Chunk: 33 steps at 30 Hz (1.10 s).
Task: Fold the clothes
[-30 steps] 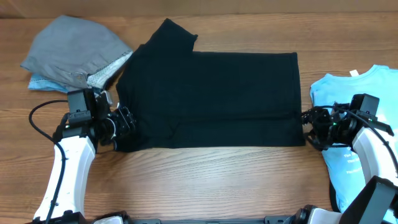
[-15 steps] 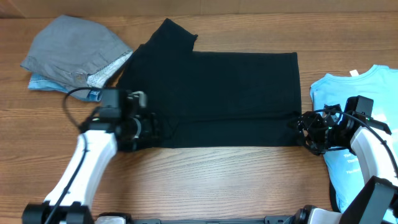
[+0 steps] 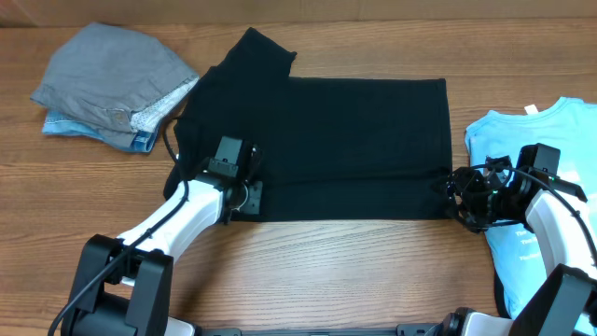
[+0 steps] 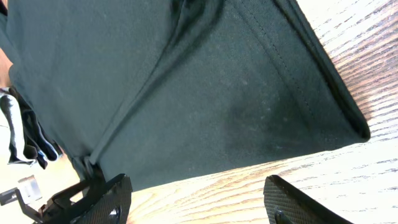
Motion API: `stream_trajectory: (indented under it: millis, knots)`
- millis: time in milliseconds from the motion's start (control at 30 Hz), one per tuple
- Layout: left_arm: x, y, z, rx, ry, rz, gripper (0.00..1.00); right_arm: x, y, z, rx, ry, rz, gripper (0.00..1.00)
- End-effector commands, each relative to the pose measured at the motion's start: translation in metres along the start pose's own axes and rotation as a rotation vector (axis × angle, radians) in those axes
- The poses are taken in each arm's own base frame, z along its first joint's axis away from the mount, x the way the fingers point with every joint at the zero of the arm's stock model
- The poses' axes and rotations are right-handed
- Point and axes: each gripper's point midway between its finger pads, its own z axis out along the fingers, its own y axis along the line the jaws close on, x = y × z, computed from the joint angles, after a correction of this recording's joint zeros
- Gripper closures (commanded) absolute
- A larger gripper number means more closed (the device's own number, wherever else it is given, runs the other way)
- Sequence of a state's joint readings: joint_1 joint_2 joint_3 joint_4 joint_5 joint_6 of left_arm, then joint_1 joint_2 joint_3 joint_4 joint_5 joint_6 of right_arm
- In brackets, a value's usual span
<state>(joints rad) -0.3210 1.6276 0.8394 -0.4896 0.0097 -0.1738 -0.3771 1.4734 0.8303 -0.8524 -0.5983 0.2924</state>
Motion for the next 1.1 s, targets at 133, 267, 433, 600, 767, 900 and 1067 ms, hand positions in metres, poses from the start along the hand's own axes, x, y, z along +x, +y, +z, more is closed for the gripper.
stream_trajectory:
  millis: [133,267,433,600,767,900,1067]
  knots:
    - [-0.057,0.001,-0.029,-0.051,-0.124,0.031,0.91,-0.005,0.008,-0.002,-0.016,-0.013,-0.029,0.28]
    - [-0.092,-0.005,-0.052,-0.046,-0.209,0.080,0.92,-0.005,0.008,-0.002,-0.016,-0.013,-0.030,0.28]
    - [-0.108,0.003,-0.056,-0.106,-0.262,0.144,0.64,-0.005,0.008,-0.002,-0.016,-0.012,-0.029,0.28]
    - [-0.101,0.012,-0.050,-0.149,-0.222,0.152,0.36,-0.005,0.008,-0.002,-0.015,-0.010,-0.028,0.28]
    - [-0.075,0.016,-0.055,-0.157,-0.099,0.132,0.27,-0.003,0.007,-0.002,-0.013,-0.004,-0.023,0.28]
    - [-0.043,0.019,-0.051,-0.160,0.034,0.149,0.28,-0.002,0.007,-0.002,-0.011,0.001,-0.019,0.28]
    - [-0.029,0.019,-0.032,-0.153,0.071,0.176,0.28,-0.003,0.007,-0.002,-0.013,-0.005,-0.024,0.28]
